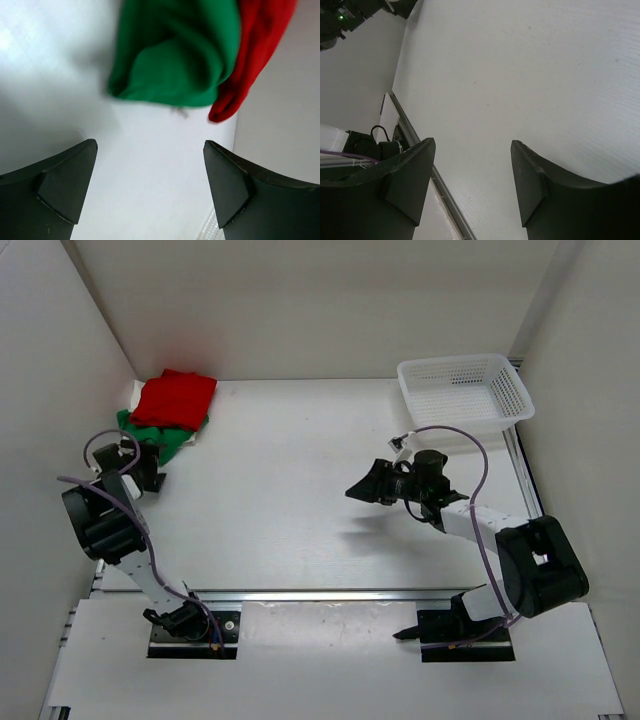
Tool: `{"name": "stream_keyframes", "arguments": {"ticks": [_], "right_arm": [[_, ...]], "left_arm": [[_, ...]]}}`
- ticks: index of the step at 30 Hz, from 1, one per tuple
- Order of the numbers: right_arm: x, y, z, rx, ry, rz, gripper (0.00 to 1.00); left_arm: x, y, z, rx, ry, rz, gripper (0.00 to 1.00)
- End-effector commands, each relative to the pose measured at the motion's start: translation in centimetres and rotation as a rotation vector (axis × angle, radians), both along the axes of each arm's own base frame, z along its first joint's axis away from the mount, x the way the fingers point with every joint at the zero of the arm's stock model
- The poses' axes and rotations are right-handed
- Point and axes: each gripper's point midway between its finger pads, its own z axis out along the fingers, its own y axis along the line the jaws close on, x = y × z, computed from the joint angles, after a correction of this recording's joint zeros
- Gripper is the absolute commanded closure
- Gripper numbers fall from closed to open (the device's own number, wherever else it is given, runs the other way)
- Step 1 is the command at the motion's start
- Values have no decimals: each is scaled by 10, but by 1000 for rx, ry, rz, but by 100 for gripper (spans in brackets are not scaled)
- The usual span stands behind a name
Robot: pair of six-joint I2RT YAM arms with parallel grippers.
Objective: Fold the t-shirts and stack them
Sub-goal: Put the neatly folded tshirt into the corner of the board with the left arm
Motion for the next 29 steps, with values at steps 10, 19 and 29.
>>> {"name": "stream_keyframes", "arguments": {"ticks": [10, 19, 29], "right_arm": [[-13, 4, -19, -170, -45, -27, 1], [-65, 12, -54, -210, -10, 118, 1], [-76, 8, -60, -167, -22, 143, 1]], "left_arm": [[-37, -115, 91, 344, -148, -224, 1], [-116, -285, 32, 357, -46, -794, 1], [-163, -264, 30, 515, -66, -798, 1]]}}
